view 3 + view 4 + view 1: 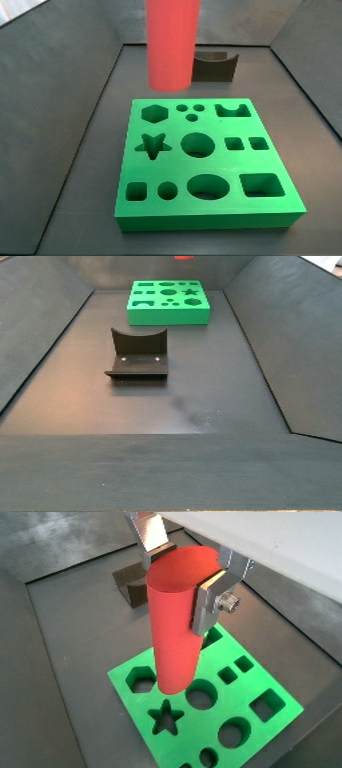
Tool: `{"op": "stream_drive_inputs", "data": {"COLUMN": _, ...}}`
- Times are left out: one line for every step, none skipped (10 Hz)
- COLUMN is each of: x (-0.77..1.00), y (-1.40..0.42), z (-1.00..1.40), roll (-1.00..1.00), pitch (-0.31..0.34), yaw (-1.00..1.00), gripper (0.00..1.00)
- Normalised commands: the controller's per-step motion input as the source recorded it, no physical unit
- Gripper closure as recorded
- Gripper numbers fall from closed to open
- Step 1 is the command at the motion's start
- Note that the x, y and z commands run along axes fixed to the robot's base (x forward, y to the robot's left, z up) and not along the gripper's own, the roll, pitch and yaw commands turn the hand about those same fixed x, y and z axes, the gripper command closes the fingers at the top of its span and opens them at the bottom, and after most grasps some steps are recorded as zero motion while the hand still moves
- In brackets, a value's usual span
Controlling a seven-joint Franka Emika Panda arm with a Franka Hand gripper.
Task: Pick up the oval object. Move up. Place the oval object on the fixture. Regrasp the oval object. Move to above the board. Insert the oval object.
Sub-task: Insert the oval object.
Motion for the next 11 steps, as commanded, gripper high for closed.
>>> {"op": "stream_drive_inputs", "data": {"x": 0.00, "y": -0.32, "z": -0.22, "roll": 0.28, "pitch": 0.000, "yaw": -0.16, "gripper": 1.00}}
{"op": "stream_drive_inputs", "data": {"x": -0.03, "y": -0.23, "z": -0.18, "roll": 0.16, "pitch": 0.000, "yaw": -0.22, "gripper": 1.00}}
{"op": "stream_drive_inputs", "data": {"x": 0.00, "y": -0.16, "z": -0.04, "roll": 0.07, "pitch": 0.000, "yaw": -0.13, "gripper": 1.00}}
{"op": "stream_drive_inputs", "data": {"x": 0.01, "y": 0.00, "z": -0.06, "roll": 0.00, "pitch": 0.000, "yaw": -0.09, "gripper": 1.00}}
{"op": "stream_drive_inputs", "data": {"x": 0.02, "y": -0.15, "z": -0.19, "roll": 0.02, "pitch": 0.000, "yaw": -0.14, "gripper": 1.00}}
{"op": "stream_drive_inputs", "data": {"x": 0.14, "y": -0.20, "z": -0.17, "roll": 0.00, "pitch": -0.003, "yaw": -0.17, "gripper": 1.00}}
{"op": "stream_drive_inputs", "data": {"x": 0.23, "y": -0.23, "z": -0.19, "roll": 0.00, "pitch": -0.003, "yaw": -0.16, "gripper": 1.00}}
{"op": "stream_drive_inputs", "data": {"x": 0.25, "y": -0.23, "z": -0.18, "roll": -0.01, "pitch": -0.004, "yaw": -0.22, "gripper": 1.00}}
{"op": "stream_drive_inputs", "data": {"x": 0.36, "y": -0.13, "z": -0.14, "roll": -0.01, "pitch": 0.000, "yaw": -0.17, "gripper": 1.00}}
{"op": "stream_drive_inputs", "data": {"x": 0.00, "y": -0.05, "z": -0.07, "roll": 0.00, "pitch": 0.000, "yaw": 0.00, "gripper": 1.00}}
{"op": "stream_drive_inputs", "data": {"x": -0.07, "y": 0.00, "z": 0.00, "roll": 0.03, "pitch": 0.000, "yaw": 0.00, "gripper": 1.00}}
